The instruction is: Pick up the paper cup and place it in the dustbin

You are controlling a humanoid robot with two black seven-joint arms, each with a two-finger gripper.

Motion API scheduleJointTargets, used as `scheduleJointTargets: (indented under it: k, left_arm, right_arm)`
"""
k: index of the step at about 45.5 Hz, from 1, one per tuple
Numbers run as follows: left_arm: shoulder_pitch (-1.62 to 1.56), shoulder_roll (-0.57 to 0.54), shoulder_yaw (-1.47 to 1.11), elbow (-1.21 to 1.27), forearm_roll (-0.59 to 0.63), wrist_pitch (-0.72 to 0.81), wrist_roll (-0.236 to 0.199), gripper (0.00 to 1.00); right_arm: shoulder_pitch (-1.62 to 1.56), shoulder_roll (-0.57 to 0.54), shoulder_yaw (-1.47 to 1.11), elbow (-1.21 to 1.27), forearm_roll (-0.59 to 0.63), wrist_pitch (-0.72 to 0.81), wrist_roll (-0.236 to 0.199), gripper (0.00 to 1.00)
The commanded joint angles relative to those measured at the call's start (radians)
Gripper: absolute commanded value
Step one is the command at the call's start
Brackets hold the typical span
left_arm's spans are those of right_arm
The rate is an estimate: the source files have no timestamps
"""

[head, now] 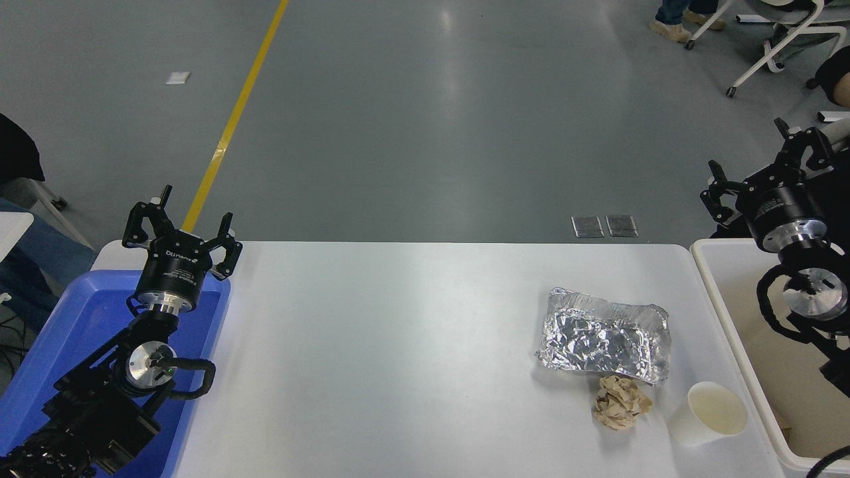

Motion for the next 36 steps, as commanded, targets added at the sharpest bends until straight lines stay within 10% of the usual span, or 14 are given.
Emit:
scheduleJointTargets:
  k: [1, 36]
  left_arm:
    - [0.0, 0.0, 0.0, 0.001, 0.0, 0.0, 0.0, 0.98]
    - [0.0, 0.0, 0.0, -0.001, 0.0, 0.0, 0.0, 0.98]
  right_arm:
    - [-0.003, -0.005, -0.001, 0.0, 0.0, -0.001, 0.0, 1.0]
    - [0.006, -0.005, -0.001, -0.002, 0.0, -0.004, 0.0, 1.0]
